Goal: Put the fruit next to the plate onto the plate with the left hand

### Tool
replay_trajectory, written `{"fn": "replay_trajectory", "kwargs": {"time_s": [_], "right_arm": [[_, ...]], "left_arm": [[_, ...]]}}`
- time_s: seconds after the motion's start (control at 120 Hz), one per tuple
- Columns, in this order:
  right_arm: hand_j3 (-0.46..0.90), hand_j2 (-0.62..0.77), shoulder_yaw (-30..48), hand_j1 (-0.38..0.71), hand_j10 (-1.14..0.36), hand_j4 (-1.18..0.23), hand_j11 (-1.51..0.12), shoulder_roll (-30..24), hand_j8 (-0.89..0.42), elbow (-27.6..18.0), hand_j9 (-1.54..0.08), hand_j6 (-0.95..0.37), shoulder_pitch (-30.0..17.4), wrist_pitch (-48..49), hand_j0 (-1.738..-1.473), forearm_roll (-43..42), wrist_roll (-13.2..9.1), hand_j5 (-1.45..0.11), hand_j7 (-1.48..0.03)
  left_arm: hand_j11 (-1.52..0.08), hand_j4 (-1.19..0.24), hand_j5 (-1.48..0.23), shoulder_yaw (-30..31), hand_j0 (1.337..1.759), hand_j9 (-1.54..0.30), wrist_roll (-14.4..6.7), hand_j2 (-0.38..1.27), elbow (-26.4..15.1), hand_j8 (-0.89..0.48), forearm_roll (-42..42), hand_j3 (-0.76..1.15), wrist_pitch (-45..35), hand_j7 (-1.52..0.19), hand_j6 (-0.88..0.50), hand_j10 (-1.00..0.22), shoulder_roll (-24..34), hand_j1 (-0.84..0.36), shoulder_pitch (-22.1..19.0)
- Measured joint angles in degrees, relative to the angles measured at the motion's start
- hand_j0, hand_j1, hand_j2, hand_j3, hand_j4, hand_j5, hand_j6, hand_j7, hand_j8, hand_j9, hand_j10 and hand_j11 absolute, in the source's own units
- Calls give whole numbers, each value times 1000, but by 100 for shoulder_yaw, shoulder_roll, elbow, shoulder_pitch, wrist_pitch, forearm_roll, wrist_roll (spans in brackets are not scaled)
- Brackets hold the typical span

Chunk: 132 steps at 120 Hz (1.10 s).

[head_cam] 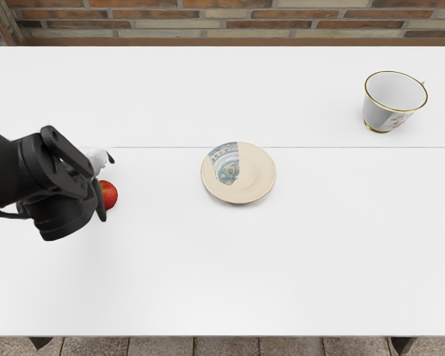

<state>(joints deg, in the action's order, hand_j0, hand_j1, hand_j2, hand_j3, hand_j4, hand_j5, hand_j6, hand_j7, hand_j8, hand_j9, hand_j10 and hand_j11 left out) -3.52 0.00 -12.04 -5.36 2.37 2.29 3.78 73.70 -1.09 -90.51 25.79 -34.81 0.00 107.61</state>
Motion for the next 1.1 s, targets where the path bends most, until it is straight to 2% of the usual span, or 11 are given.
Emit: {"fn": "replay_trajectory", "kwargs": {"time_s": [0.367,0.642,0.683,0.758,0.783,0.817,0.883,0.917,0.975,1.067,1.1], "right_arm": [[0,-2,0,-337,-10,-10,-13,0,-10,0,-13,-10,0,0,-1658,0,0,-13,-13],[0,-2,0,-337,-10,-10,-13,0,-10,0,-13,-10,0,0,-1658,0,0,-13,-13],[0,-2,0,-337,-10,-10,-13,0,-10,0,-13,-10,0,0,-1658,0,0,-13,-13],[0,-2,0,-337,-10,-10,-13,0,-10,0,-13,-10,0,0,-1658,0,0,-13,-13],[0,-2,0,-337,-10,-10,-13,0,-10,0,-13,-10,0,0,-1658,0,0,-13,-13],[0,-2,0,-337,-10,-10,-13,0,-10,0,-13,-10,0,0,-1658,0,0,-13,-13],[0,-2,0,-337,-10,-10,-13,0,-10,0,-13,-10,0,0,-1658,0,0,-13,-13],[0,-2,0,-337,-10,-10,-13,0,-10,0,-13,-10,0,0,-1658,0,0,-13,-13],[0,-2,0,-337,-10,-10,-13,0,-10,0,-13,-10,0,0,-1658,0,0,-13,-13],[0,-2,0,-337,-10,-10,-13,0,-10,0,-13,-10,0,0,-1658,0,0,-13,-13],[0,-2,0,-337,-10,-10,-13,0,-10,0,-13,-10,0,0,-1658,0,0,-13,-13]], "left_arm": [[-393,-303,-393,-26,1658,-393,-132,61,-30,-303,50,0,-19,-393,-303,-303,0,-14,24],[-433,-333,-433,-168,1658,-433,-161,67,-261,-333,82,0,-19,-433,-333,-333,0,-50,93],[-466,-358,-466,-178,1658,-466,-163,72,-274,-358,84,0,-19,-466,-359,-358,0,-81,85],[-656,-504,-655,-186,1658,-656,-209,98,-285,-462,315,0,73,-656,-450,-503,0,-249,133],[-716,-543,-715,-188,1657,-716,-221,105,-287,-436,393,0,121,-715,-420,-542,0,-292,144],[-785,-572,-782,-187,1656,-785,-234,201,-286,-372,474,0,168,-782,-363,-589,0,-351,145],[-904,-464,-896,-185,1652,-902,-249,376,-280,-264,562,0,220,-899,-259,-659,0,-471,146],[-956,-382,-961,-186,1647,-953,-256,530,-282,-221,601,0,258,-954,-185,-675,0,-557,185],[-1020,-308,-1044,-185,1643,-1010,-264,459,-288,-170,655,0,454,-1013,-111,-602,0,-560,429],[-1088,-290,-1102,-202,1641,-1076,-275,438,-288,-139,680,0,926,-1080,-80,-594,0,-561,1056],[-1107,-279,-1125,-259,1640,-1092,-279,439,-288,-135,687,0,1102,-1099,-73,-593,218,-570,1285]]}}
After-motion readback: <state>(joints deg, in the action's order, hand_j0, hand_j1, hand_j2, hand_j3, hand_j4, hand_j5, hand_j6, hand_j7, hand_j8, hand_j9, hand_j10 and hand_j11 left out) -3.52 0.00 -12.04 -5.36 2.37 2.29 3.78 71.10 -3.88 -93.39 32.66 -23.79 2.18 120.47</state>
